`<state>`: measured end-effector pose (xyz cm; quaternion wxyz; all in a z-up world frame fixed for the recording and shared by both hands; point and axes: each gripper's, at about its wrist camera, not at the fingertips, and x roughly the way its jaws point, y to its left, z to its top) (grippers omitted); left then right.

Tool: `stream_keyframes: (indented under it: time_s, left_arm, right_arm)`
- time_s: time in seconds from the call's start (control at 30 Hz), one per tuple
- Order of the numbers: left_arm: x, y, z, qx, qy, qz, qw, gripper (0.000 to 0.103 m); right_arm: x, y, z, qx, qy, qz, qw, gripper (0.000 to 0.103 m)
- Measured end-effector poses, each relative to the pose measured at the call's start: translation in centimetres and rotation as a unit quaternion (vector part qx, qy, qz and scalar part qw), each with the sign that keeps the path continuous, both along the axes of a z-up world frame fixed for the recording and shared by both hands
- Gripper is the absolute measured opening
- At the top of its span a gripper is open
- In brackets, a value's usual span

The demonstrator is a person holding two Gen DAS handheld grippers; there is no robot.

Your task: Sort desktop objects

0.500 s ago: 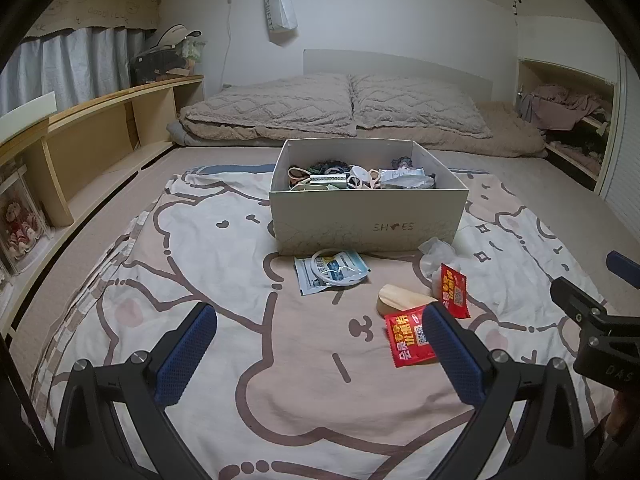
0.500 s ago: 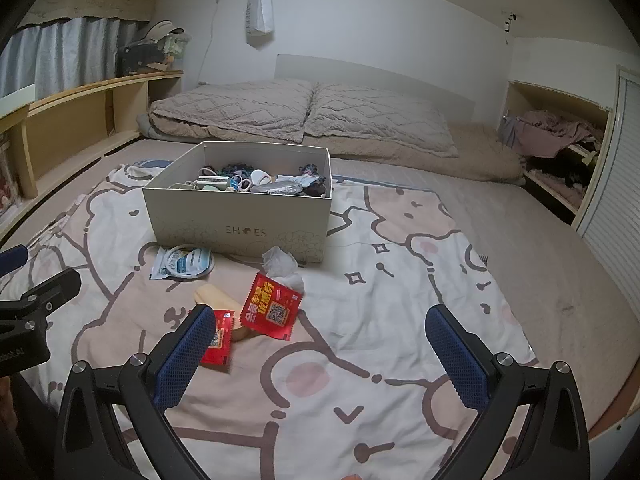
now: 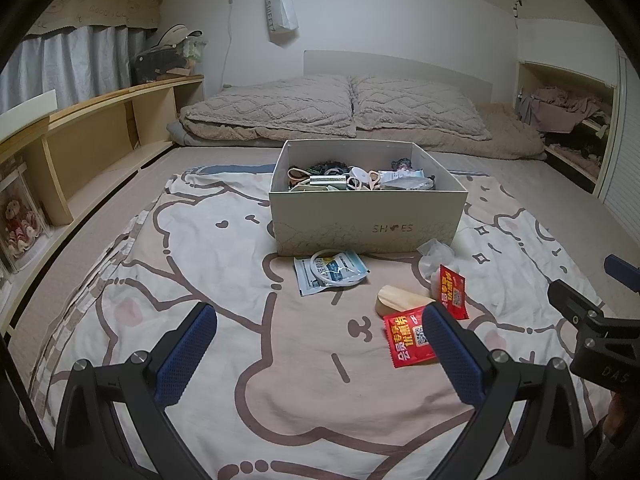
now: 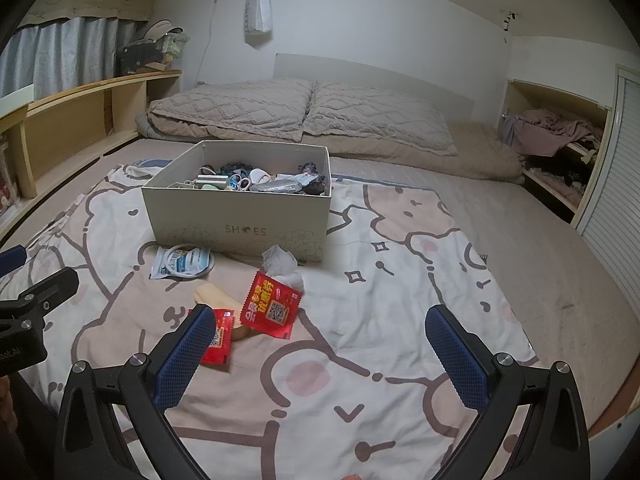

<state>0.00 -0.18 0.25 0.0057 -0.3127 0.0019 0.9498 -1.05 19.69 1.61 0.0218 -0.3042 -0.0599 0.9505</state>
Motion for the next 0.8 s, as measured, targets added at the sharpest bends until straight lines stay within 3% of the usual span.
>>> stream_keyframes:
  time_s: [0.8]
  left_arm:
    - [0.08, -0.06, -0.01, 0.001, 0.001, 0.0, 1.0, 0.103]
  right_arm:
    - [0.04, -0.08, 0.04, -0.004, 0.0, -0.001, 1.0, 0.103]
